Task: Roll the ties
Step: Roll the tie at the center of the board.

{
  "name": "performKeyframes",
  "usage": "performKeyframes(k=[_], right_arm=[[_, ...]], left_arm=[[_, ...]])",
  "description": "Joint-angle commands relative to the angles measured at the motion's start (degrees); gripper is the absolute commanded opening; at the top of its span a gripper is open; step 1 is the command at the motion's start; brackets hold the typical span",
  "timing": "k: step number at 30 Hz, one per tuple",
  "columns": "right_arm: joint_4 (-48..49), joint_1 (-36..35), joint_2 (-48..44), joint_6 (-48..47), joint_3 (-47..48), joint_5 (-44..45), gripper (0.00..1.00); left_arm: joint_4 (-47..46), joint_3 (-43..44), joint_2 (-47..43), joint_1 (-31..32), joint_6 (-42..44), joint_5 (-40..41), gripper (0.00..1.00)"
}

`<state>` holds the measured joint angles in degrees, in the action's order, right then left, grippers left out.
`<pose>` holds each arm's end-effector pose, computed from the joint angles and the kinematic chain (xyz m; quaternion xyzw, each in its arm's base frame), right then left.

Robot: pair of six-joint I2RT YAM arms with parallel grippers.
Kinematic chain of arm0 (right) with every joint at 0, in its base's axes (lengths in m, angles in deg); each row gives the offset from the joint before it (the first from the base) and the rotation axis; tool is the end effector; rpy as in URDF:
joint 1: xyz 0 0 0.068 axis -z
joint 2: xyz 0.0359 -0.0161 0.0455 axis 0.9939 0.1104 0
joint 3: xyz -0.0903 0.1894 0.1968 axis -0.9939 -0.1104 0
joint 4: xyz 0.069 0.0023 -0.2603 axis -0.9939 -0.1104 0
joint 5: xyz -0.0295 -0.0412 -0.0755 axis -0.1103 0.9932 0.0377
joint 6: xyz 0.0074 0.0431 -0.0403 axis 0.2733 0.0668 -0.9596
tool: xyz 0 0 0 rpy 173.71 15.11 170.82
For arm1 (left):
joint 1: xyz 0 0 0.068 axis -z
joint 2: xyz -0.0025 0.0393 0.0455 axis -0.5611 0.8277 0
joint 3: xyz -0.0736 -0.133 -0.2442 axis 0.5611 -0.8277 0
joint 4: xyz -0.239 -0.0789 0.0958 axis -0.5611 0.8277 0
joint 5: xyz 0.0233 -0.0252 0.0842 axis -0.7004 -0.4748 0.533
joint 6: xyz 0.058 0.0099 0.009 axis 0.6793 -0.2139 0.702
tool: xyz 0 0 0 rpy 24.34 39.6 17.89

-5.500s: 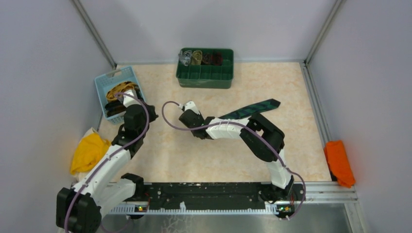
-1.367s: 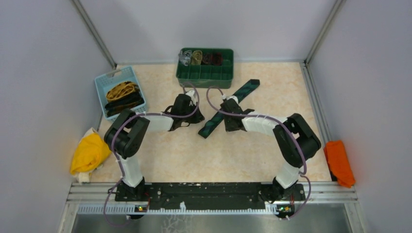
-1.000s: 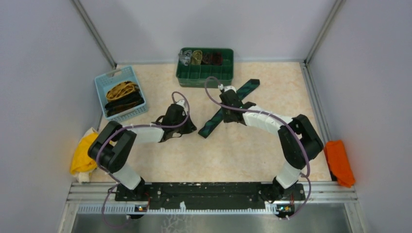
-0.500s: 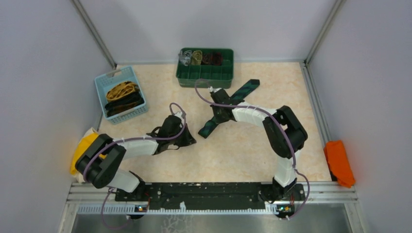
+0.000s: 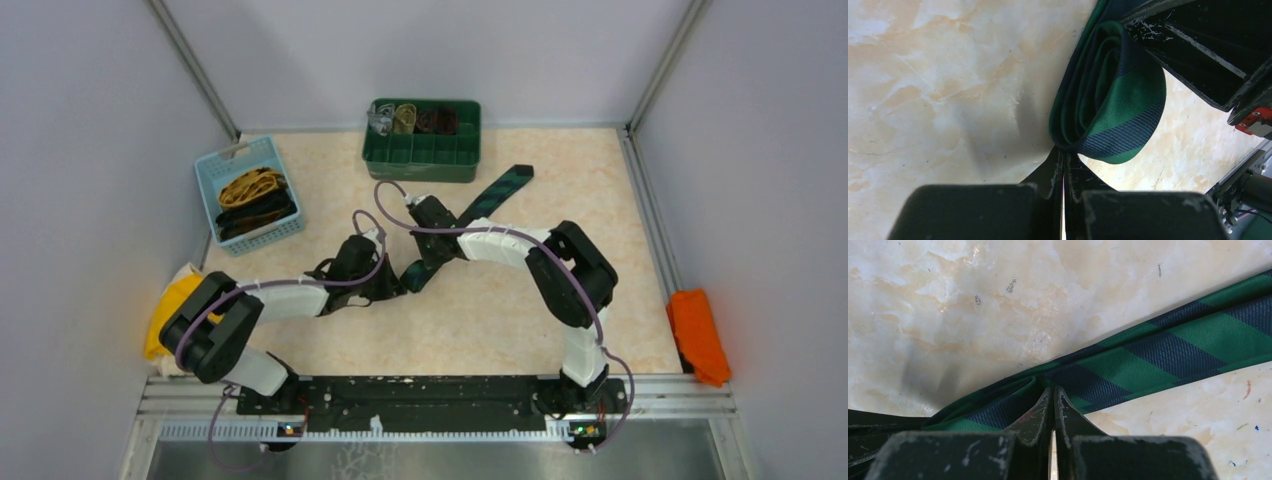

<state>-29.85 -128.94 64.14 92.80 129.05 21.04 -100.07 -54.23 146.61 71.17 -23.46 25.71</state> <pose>0.2928 0.2904 0.1736 -0.2210 0.9325 0.1120 0.2629 0.2171 -0.1716 0.1365 0.0168 0.9149 -0.2957 0.2742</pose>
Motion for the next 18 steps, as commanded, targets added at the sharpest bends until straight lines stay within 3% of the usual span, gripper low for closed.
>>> performKeyframes(k=[1,6,13,18], right_arm=[[-0.02,-0.99,0.38,1.96,-0.83,-0.86,0.00],[-1.24,-1.22,-0.28,1.97,-0.30,3.68,0.00],[-2.35,-1.24,-6.29,0.63,2.14,15.50,0.00],[-4.81,-1.22,-11.71,1.51,0.00,16.95,0.01]], left_arm=[[6.99,-1.06,-0.45,0.41,1.99,3.34,0.00],[10.36,-0.44,-1.34,0.41,2.51,5.60,0.00],[23.05,2.34,-4.98,0.47,-0.16,16.45,0.00],[27.02,3.78,-8.37,0.35,-2.08,23.19,0.00]])
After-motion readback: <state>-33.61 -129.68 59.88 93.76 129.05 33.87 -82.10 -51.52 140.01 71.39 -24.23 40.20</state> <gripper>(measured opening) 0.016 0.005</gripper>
